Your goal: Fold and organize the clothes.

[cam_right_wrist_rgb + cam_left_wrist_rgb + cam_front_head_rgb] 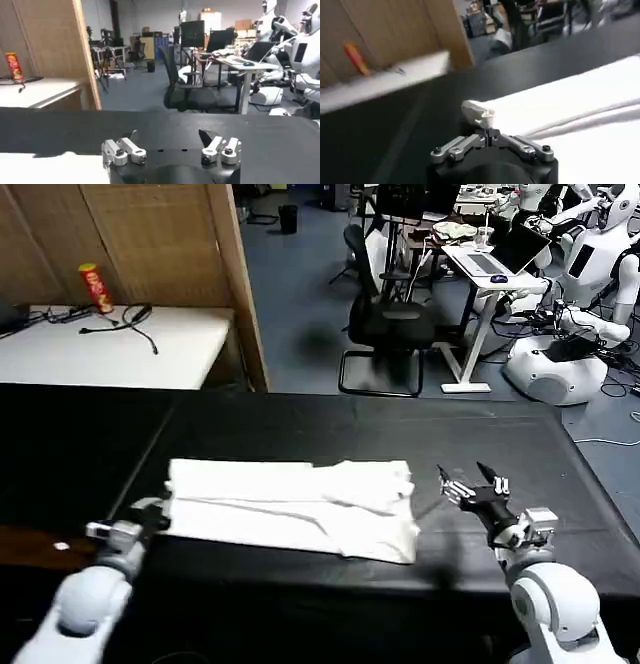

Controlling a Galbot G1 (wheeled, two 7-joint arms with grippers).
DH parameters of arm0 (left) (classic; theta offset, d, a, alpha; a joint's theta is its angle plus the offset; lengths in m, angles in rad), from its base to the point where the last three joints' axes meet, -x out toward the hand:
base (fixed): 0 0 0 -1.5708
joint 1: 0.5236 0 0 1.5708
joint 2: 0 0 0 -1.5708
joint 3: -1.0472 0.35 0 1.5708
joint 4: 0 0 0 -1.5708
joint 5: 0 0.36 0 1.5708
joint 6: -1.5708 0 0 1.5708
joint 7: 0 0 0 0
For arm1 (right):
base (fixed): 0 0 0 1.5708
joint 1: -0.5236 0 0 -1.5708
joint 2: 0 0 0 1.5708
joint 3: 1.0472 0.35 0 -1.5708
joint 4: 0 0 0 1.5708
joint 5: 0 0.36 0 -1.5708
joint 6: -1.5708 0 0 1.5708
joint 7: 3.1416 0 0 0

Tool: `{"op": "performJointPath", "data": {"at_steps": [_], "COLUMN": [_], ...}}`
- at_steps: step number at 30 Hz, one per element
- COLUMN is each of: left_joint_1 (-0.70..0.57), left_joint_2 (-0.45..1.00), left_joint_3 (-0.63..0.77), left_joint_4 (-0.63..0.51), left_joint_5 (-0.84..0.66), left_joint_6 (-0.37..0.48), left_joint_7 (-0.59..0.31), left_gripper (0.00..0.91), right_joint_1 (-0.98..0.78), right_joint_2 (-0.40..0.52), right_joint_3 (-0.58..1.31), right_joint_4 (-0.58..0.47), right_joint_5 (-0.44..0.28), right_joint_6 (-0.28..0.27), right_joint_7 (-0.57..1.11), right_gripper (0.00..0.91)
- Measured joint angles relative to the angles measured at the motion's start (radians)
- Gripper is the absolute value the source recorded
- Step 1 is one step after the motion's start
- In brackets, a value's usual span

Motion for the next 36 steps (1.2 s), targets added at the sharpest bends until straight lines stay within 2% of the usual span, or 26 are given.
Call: {"op": "performJointPath", "data": {"at_steps": [3,7,18,27,35,36], "left_joint_1": [0.010,0.018,-0.028,-0.105,-0.171,-0.174], "left_joint_2": [0.049,0.039,-0.210,-0.378,-0.474,-0.484], "left_joint_3": [-0.021,-0.003,0.276,0.459,0.516,0.522], "left_joint_4": [-0.014,-0.068,-0.276,-0.249,-0.169,-0.160], "left_joint_5": [-0.021,-0.068,-0.230,-0.282,-0.295,-0.291], "left_joint_6": [0.019,0.064,0.201,0.209,0.206,0.205], "left_joint_7": [-0.008,-0.048,-0.147,-0.157,-0.160,-0.159], "left_gripper": [0.000,0.000,0.000,0.000,0.000,0.878], "right_joint_1": [-0.001,-0.011,-0.079,-0.117,-0.143,-0.143], "right_joint_2": [0.014,0.030,0.060,0.071,0.086,0.085], "right_joint_3": [-0.008,-0.009,0.042,0.067,0.065,0.064], "right_joint_4": [0.003,0.012,0.046,0.070,0.070,0.071], "right_joint_5": [-0.012,-0.028,-0.050,-0.066,-0.083,-0.083], "right_joint_6": [0.000,-0.001,0.006,0.003,0.004,0.004], "right_joint_7": [0.000,0.000,-0.002,-0.002,-0.004,-0.005], "right_gripper": [0.878,0.878,0.878,0.878,0.878,0.878]}}
